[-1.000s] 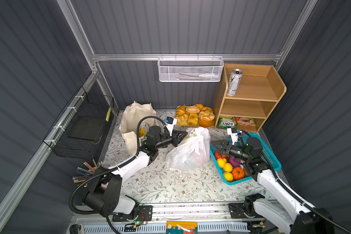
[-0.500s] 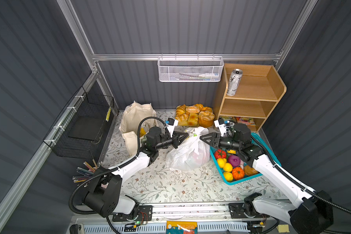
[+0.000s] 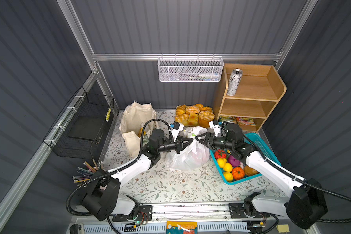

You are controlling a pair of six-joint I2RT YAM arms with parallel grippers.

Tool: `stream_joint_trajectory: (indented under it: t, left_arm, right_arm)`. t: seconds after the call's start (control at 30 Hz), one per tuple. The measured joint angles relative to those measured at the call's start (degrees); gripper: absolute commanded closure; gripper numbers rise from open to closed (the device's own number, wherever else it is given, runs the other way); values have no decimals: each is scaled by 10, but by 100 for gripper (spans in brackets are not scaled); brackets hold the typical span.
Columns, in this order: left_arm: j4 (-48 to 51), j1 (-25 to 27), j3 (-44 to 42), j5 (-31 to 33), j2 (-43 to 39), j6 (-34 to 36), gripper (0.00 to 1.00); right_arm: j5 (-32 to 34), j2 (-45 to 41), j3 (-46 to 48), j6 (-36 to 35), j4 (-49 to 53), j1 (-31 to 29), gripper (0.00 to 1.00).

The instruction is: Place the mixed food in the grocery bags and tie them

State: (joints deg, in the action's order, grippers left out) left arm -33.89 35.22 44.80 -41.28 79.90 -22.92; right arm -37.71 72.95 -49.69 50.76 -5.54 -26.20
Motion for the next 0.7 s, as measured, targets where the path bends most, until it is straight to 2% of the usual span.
stream_joint_trajectory:
  t: [0.27,0.4,0.47,0.57,0.6,0.7]
  left_arm:
    - [-7,42,0,-15,44,-2,91]
    - [-16,50,0,-19,57,-2,91]
    - [-22,52,0,-21,60,-6,91]
    - [-26,52,-2,-19,59,-8,88]
    - [-25,51,-3,-16,56,-8,86]
    - [-1,49,-6,0,31,4,79]
  right_arm:
    - [-9,63,-12,50,-76,-5,38]
    - [-10,79,-19,60,-96,-6,60]
    - [-10,84,-23,59,-104,-6,76]
    - [-14,85,-25,53,-111,-6,95]
    - [-16,85,-25,52,-113,-5,99]
    - [-26,85,-18,47,-132,2,100]
